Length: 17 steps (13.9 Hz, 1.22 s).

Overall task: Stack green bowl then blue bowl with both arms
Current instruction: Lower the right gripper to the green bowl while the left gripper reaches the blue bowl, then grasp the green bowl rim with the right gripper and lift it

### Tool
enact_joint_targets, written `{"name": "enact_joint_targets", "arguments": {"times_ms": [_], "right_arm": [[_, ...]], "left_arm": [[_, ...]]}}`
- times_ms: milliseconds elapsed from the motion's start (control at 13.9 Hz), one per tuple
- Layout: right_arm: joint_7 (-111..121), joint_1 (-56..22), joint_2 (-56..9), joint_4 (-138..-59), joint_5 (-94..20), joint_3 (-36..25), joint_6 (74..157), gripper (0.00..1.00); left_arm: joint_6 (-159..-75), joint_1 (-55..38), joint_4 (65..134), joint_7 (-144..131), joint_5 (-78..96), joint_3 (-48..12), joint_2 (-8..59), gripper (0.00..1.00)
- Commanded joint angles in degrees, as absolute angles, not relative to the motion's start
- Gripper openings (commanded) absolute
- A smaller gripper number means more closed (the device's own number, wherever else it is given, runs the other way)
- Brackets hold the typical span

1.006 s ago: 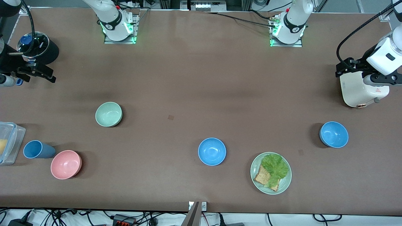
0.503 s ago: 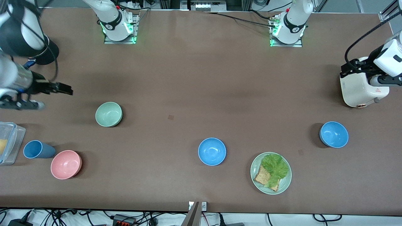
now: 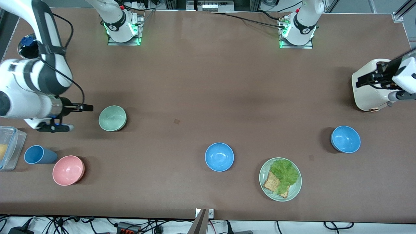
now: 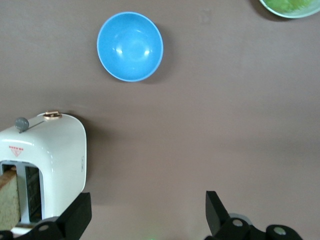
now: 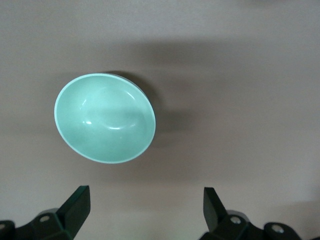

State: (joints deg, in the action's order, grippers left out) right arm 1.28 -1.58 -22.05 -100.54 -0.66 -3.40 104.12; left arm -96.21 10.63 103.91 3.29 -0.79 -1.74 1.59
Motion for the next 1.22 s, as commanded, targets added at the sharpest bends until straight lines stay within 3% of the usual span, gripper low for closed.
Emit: {"name": "enact_joint_targets", "arguments": {"times_ms": [0, 503, 790, 1006, 1150], "right_arm": [[0.35, -0.88, -26.0, -100.02, 0.18, -2.99, 106.69, 1.0], [0.26, 0.88, -32.6, -100.37, -3.42, -2.99, 110.74, 0.99], [0.26, 1.23, -34.36, -100.37, -6.5, -2.99, 110.83, 0.79], [0.26, 1.32, -34.89, -100.46, -6.59, -2.99, 110.92, 0.48], [0.26, 1.32, -34.89, -100.46, -6.59, -2.99, 110.39, 0.19]], "left_arm": [[-102.72, 10.99, 104.15, 4.39, 0.62, -1.85, 6.83, 1.0], [-112.49, 16.95, 99.42, 10.54, 0.79, -2.02, 21.86, 1.0], [-114.16, 17.58, 91.77, 14.41, 0.7, -2.11, 30.4, 1.0], [-122.42, 20.47, 93.07, 16.34, 0.7, -2.63, 32.78, 1.0], [-123.05, 20.65, 93.51, 16.43, 0.7, -2.64, 33.05, 1.0]]}}
